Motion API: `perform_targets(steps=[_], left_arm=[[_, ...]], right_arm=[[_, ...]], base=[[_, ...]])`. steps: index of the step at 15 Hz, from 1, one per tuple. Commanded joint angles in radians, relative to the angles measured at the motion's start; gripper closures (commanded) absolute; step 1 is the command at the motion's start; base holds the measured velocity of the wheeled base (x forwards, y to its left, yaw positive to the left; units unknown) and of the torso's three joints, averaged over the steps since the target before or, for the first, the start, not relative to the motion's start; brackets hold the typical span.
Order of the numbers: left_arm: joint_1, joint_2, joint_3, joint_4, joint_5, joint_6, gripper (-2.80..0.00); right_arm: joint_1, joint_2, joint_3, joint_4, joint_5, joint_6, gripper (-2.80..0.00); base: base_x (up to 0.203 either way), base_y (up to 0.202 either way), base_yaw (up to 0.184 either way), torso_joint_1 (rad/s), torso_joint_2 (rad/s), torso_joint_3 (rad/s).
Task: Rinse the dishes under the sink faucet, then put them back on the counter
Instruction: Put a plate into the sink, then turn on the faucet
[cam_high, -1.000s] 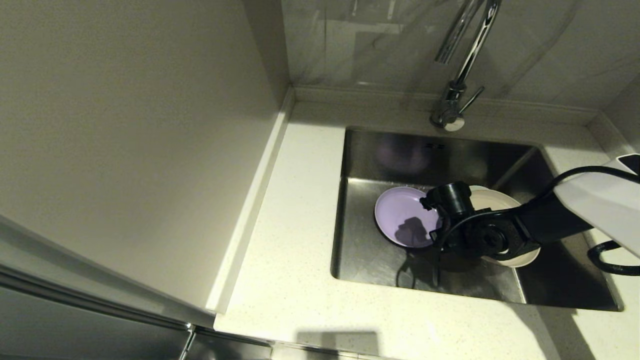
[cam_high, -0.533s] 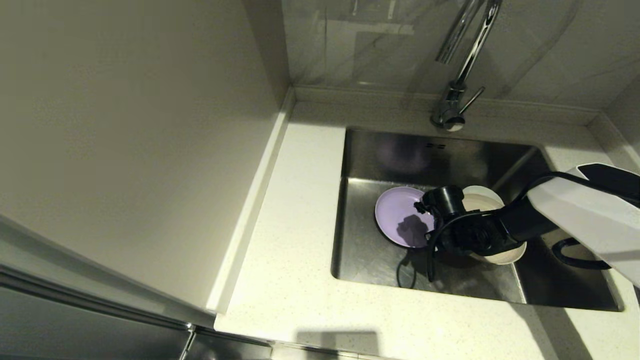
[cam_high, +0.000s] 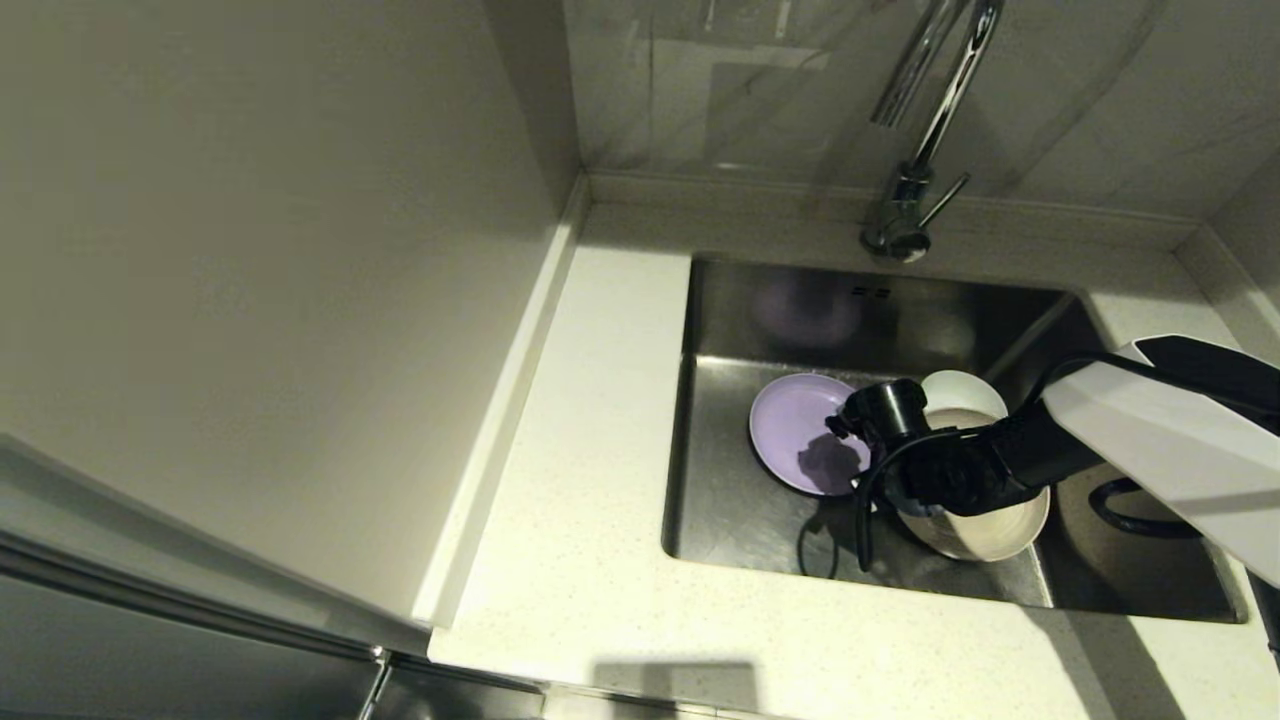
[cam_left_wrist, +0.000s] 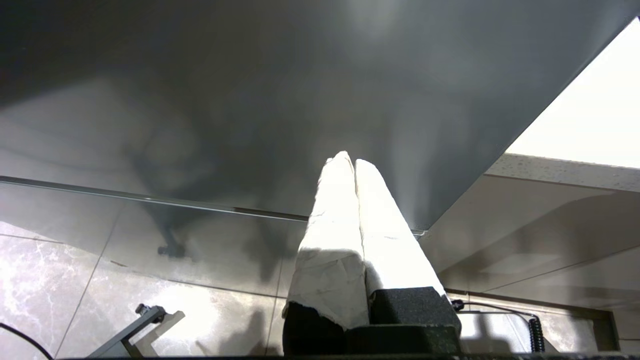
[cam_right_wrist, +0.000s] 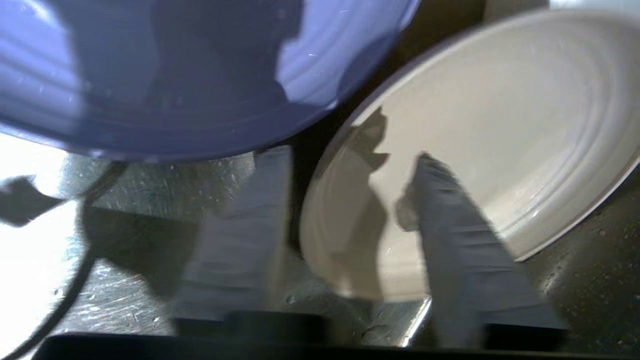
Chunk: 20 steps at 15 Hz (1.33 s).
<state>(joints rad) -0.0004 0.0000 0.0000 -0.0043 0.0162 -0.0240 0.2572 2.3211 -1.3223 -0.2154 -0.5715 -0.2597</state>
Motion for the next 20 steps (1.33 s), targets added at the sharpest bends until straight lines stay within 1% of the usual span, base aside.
perform_targets(steps=[1,4,6,8,10,11,13,14,16,18,19,20], left_arm=[[0.0,-0.002,0.0,0.0,0.001,-0.001,0.0],[0.0,-0.002,0.0,0.0,0.001,-0.001,0.0],[0.0,-0.002,0.0,0.0,0.001,-0.001,0.0],[0.0,-0.002,0.0,0.0,0.001,-0.001,0.0],[0.0,-0.002,0.0,0.0,0.001,-0.001,0.0],[0.0,-0.002,0.0,0.0,0.001,-0.001,0.0],[0.0,-0.002,0.0,0.0,0.001,-0.001,0.0],[0.0,-0.002,0.0,0.0,0.001,-0.001,0.0],[0.0,-0.002,0.0,0.0,0.001,-0.001,0.0],[0.0,-0.002,0.0,0.0,0.001,-0.001,0.0],[0.0,-0.002,0.0,0.0,0.001,-0.001,0.0],[0.0,-0.002,0.0,0.0,0.001,-0.001,0.0]], right_arm=[[0.0,-0.005,-0.001,-0.002,-0.002,-0.006,-2.8],[0.0,-0.041,0.0,-0.003,-0.002,-0.007,-2.8],[0.001,-0.117,0.009,-0.002,-0.003,-0.023,-2.8],[0.003,-0.233,0.039,-0.002,-0.003,-0.059,-2.8],[0.005,-0.342,0.067,0.001,0.01,-0.115,-2.8],[0.006,-0.386,0.075,0.004,0.052,-0.136,-2.8],[0.006,-0.45,0.079,0.013,0.17,-0.153,-2.8],[0.007,-0.475,0.081,0.019,0.184,-0.154,0.0],[0.008,-0.52,0.082,0.054,0.19,-0.152,0.0],[0.007,-0.56,0.049,0.159,0.194,-0.138,0.0],[0.006,-0.572,0.011,0.232,0.192,-0.093,0.0],[0.007,-0.577,-0.042,0.305,0.191,-0.01,0.0]], base=[[0.0,0.0,0.0,0.0,0.0,0.0],[0.0,0.0,0.0,0.0,0.0,0.0],[0.0,0.0,0.0,0.0,0.0,0.0],[0.0,0.0,0.0,0.0,0.0,0.0],[0.0,0.0,0.0,0.0,0.0,0.0],[0.0,0.0,0.0,0.0,0.0,0.0],[0.0,0.0,0.0,0.0,0.0,0.0],[0.0,0.0,0.0,0.0,0.0,0.0],[0.0,0.0,0.0,0.0,0.0,0.0],[0.0,0.0,0.0,0.0,0.0,0.0],[0.0,0.0,0.0,0.0,0.0,0.0],[0.0,0.0,0.0,0.0,0.0,0.0]])
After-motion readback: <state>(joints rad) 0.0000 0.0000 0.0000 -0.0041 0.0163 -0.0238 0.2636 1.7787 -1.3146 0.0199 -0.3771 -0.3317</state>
